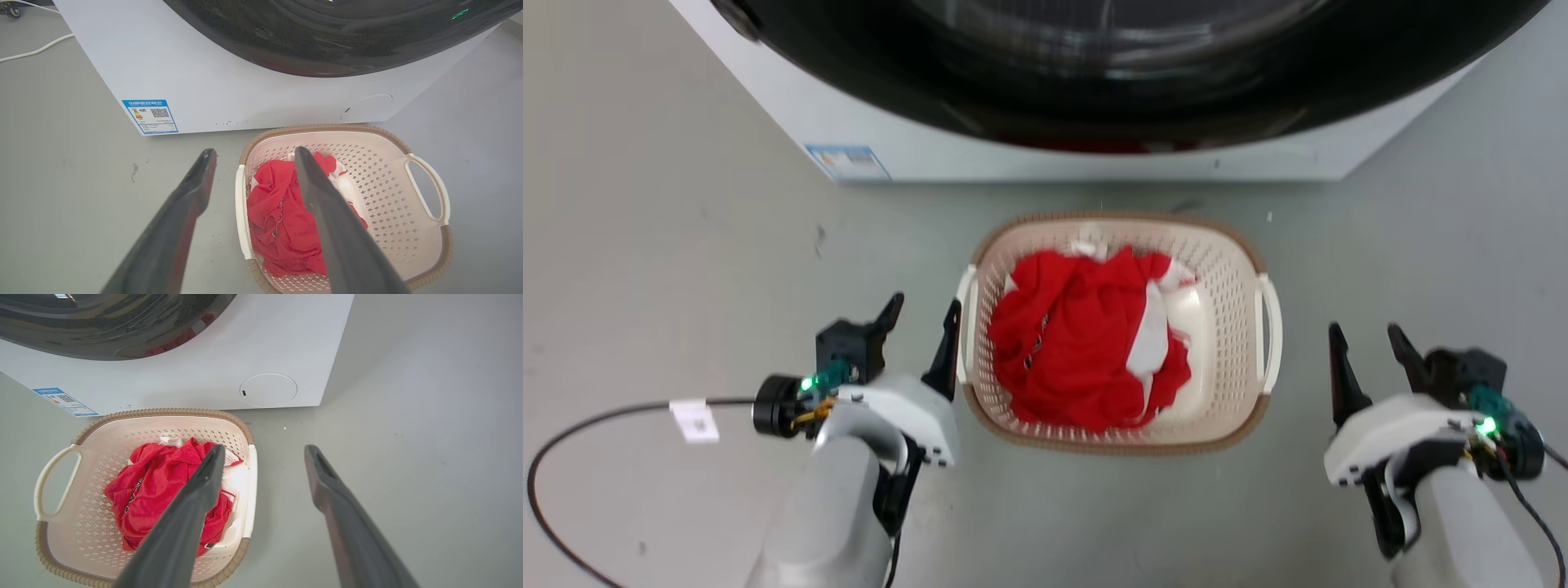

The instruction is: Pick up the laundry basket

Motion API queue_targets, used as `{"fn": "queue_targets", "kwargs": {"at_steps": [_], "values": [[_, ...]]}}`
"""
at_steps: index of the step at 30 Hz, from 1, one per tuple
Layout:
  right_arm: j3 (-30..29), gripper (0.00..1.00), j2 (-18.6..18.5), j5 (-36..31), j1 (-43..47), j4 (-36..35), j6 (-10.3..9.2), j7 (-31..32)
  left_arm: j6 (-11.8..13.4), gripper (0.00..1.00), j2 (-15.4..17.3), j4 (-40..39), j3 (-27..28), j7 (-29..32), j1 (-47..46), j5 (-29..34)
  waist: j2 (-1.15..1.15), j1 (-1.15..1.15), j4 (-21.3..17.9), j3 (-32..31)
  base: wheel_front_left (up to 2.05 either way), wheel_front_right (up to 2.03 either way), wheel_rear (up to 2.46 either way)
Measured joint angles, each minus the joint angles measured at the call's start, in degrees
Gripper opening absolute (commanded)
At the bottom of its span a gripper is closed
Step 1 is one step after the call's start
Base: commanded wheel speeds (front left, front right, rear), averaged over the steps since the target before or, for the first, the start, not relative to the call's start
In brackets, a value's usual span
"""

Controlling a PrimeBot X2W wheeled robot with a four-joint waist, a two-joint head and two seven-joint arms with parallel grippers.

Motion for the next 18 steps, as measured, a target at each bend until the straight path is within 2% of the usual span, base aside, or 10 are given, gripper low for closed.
{"fn": "queue_targets", "kwargs": {"at_steps": [11, 18], "values": [[4.03, 1.00, 0.00, 1.79, -15.66, 15.47, 0.01, -0.83, -0.09, 1.00, 3.59, 16.31, -8.28, 0.56, -16.28, -8.45, 0.00, 0.00, -1.36, 13.45, 0.00, 0.00, 0.00], [8.31, 1.00, -0.01, 4.87, -23.78, 24.73, 0.01, -0.79, -0.09, 1.00, 6.73, 22.90, -13.67, 5.87, -23.50, -15.10, 0.00, 0.00, -2.72, 19.13, 0.00, 0.00, 0.00]]}}
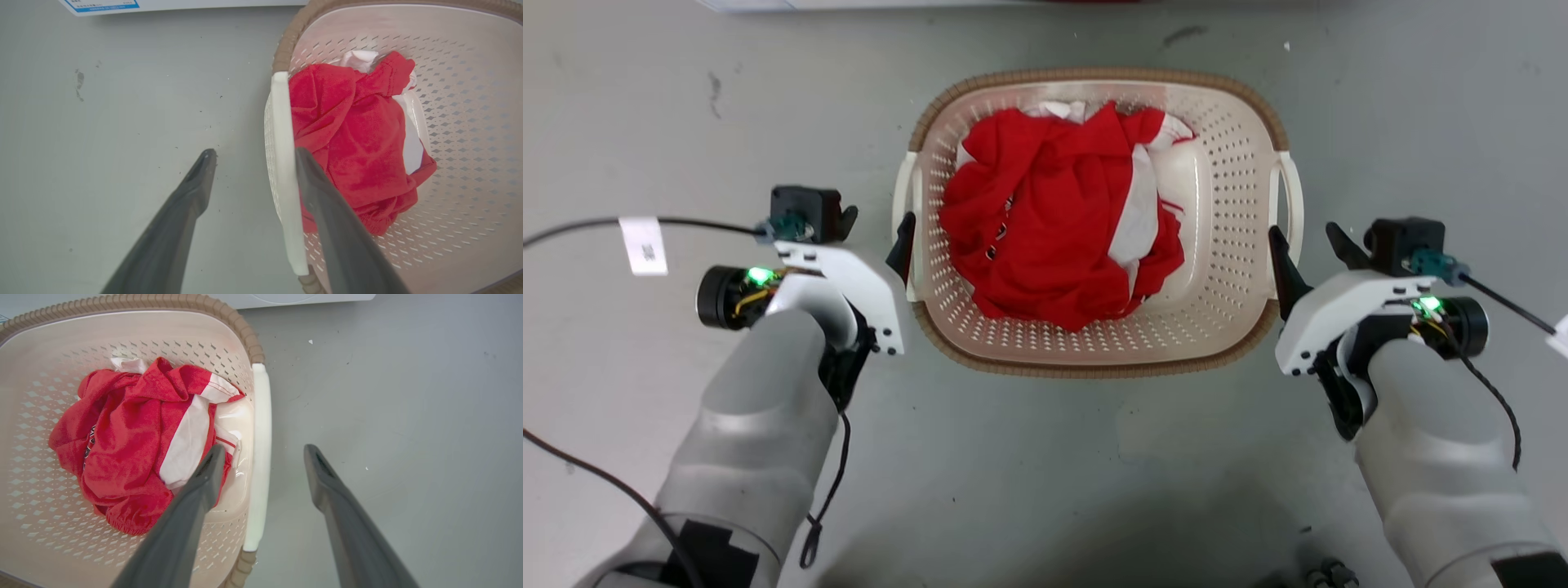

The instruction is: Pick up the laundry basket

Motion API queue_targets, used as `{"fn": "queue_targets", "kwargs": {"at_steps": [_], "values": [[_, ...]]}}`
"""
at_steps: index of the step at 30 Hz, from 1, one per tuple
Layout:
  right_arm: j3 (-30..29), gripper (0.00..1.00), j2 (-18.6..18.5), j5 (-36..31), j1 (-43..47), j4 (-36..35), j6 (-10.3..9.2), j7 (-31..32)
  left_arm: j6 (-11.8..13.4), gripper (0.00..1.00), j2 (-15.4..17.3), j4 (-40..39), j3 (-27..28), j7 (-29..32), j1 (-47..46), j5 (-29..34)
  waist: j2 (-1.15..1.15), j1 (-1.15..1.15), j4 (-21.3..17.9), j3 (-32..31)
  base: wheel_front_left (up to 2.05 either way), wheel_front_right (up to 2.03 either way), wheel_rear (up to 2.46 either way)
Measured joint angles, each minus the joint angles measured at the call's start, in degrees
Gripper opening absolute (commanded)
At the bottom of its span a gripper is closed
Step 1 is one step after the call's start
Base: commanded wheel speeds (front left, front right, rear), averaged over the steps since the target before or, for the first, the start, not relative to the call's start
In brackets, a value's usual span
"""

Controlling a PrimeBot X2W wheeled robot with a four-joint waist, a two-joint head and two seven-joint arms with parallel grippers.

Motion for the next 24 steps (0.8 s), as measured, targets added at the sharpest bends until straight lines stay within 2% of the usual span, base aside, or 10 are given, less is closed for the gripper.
{"fn": "queue_targets", "kwargs": {"at_steps": [9, 20, 21, 22, 23, 24], "values": [[6.98, 1.00, 0.01, 4.57, -7.45, 7.58, 0.00, 2.55, -0.07, 1.00, 2.08, 2.53, -5.44, 6.71, -4.75, -7.72, 0.00, 0.00, -0.98, 4.35, 0.00, 0.00, 0.00], [15.07, 1.00, 0.02, 11.03, -12.76, 9.36, 0.00, 5.59, -0.07, 1.00, 4.05, 3.44, -10.56, 9.03, -9.35, -13.05, 0.00, 0.00, -1.52, 7.85, 0.00, 0.00, 0.00], [15.63, 0.59, 0.01, 11.83, -12.94, 9.55, -0.01, 6.38, -0.07, 1.00, 4.00, 3.37, -10.94, 9.06, -9.53, -13.66, 0.00, 0.00, -1.54, 8.01, 0.00, 0.00, 0.00], [16.18, 0.37, 0.01, 12.54, -13.08, 9.73, -0.01, 7.09, -0.07, 0.46, 3.97, 3.28, -11.34, 9.12, -9.75, -14.24, 0.00, 0.00, -1.52, 8.13, 0.00, 0.00, 0.00], [16.66, 0.00, 0.01, 13.26, -13.17, 9.82, 0.00, 7.65, -0.05, 0.00, 3.94, 3.24, -11.81, 9.12, -9.96, -14.71, 0.00, -0.01, -1.49, 8.21, 0.00, 0.00, 0.00], [17.16, 0.00, 0.01, 14.06, -13.24, 9.90, 0.00, 8.23, -0.05, 0.00, 3.97, 3.13, -12.23, 9.33, -10.04, -15.35, 0.00, 0.00, -1.45, 8.25, 0.00, 0.00, 0.00]]}}
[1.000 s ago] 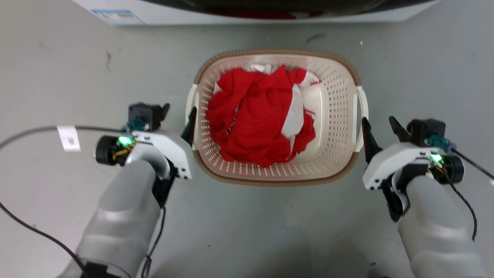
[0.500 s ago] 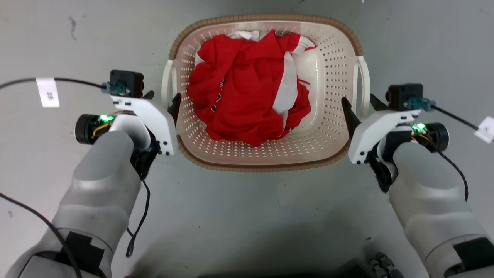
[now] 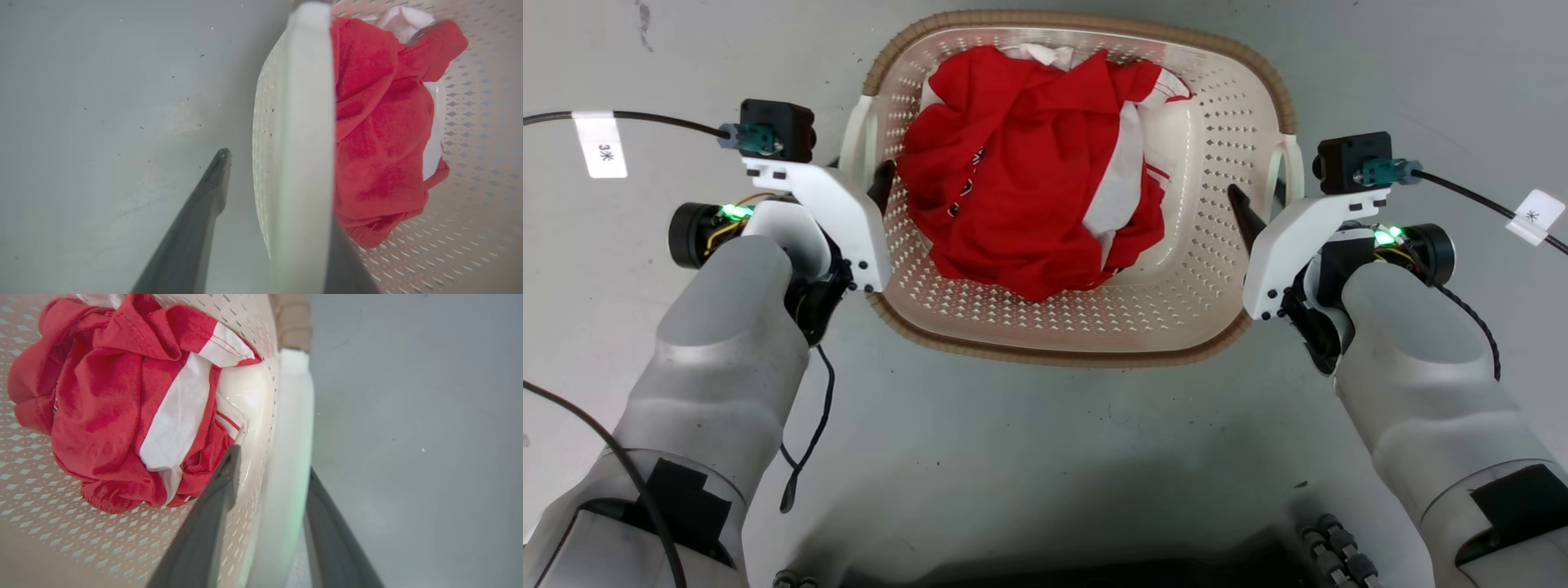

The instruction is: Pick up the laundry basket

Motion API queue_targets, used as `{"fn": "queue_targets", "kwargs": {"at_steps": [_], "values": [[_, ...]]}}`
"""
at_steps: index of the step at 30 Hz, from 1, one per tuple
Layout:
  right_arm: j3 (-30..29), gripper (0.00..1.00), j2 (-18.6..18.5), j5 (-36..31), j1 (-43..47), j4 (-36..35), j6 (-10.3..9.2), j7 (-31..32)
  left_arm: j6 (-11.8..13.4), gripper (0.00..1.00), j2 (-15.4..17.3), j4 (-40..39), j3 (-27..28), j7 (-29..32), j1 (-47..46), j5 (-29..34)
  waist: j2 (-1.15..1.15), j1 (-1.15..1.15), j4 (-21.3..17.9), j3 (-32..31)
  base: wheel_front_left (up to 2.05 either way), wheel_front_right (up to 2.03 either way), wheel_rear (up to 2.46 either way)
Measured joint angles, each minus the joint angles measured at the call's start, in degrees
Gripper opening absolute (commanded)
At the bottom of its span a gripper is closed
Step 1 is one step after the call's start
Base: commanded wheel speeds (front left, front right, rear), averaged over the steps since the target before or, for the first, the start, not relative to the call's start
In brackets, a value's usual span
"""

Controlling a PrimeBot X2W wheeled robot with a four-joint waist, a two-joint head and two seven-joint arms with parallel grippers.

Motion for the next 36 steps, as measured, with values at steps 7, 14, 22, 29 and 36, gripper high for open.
{"fn": "queue_targets", "kwargs": {"at_steps": [7, 14, 22, 29, 36], "values": [[2.99, 0.00, 0.36, 3.20, -0.19, 0.51, -0.03, 1.20, 0.01, 0.00, -0.11, -0.27, -2.89, 1.36, 0.07, -4.12, 0.00, 0.00, -0.04, -0.70, 0.00, 0.00, 0.00], [5.84, 0.00, 0.13, 5.50, 0.29, 1.31, -0.11, 3.96, 0.02, 0.00, -0.22, -0.12, -5.81, 4.87, 1.37, -8.26, 0.00, 0.00, 0.27, -4.23, 0.00, 0.00, 0.00], [9.14, 0.00, -0.21, 9.15, 1.75, 1.54, -0.13, 10.96, 0.05, 0.00, -1.11, 1.11, -8.26, 10.67, 3.33, -12.95, 0.00, 0.00, 0.93, -11.56, 0.00, 0.00, 0.00], [11.24, 0.00, -0.25, 12.50, 3.24, 1.55, -0.18, 17.91, 0.07, 0.00, -1.53, 2.22, -9.81, 16.11, 5.32, -16.36, 0.00, -0.01, 1.57, -19.36, 0.00, 0.00, 0.00], [12.61, 0.00, -0.66, 16.14, 4.13, 1.22, -0.19, 25.13, 0.07, 0.00, -1.51, 3.12, -10.78, 21.50, 6.14, -19.15, 0.00, -0.01, 1.83, -26.77, 0.00, 0.00, 0.00]]}}
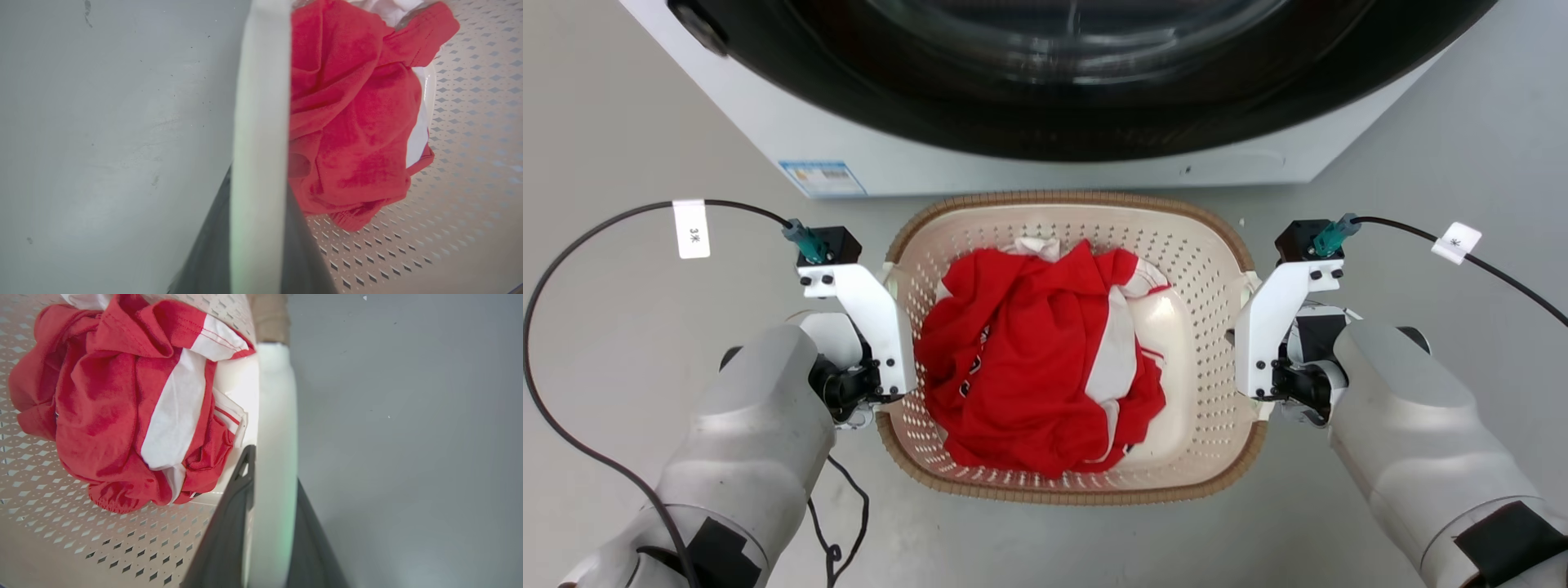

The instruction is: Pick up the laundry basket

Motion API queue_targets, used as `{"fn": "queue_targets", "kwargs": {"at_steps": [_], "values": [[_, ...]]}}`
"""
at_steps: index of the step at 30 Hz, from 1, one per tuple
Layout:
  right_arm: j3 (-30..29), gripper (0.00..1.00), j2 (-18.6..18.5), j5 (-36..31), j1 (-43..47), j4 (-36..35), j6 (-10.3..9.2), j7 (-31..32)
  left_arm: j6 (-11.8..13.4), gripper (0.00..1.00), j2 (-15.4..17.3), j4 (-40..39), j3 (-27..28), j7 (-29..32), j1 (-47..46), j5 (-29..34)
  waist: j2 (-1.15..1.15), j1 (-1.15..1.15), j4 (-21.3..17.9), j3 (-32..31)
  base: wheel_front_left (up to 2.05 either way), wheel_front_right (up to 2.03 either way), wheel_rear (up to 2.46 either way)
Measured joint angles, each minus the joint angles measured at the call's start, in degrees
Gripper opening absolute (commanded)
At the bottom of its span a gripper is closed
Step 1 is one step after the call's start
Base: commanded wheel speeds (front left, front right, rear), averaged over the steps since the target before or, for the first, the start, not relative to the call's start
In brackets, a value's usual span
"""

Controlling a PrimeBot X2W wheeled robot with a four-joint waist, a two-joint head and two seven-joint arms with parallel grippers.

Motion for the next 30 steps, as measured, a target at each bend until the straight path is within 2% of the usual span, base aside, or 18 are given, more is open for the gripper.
{"fn": "queue_targets", "kwargs": {"at_steps": [13, 30], "values": [[1.41, 0.00, -0.78, 4.82, 1.48, 0.15, 0.00, 9.84, 0.00, 0.00, -0.67, 1.60, -0.96, 7.77, 2.68, -3.92, 0.00, -0.01, -0.42, -10.62, 0.00, 0.00, 0.00], [1.97, 0.00, -0.79, 8.06, 6.80, 1.59, -0.01, 17.13, 0.09, 0.00, -2.18, 2.78, -2.31, 10.84, 8.65, -6.48, 0.00, -0.01, -0.41, -21.75, 0.00, 0.00, 0.00]]}}
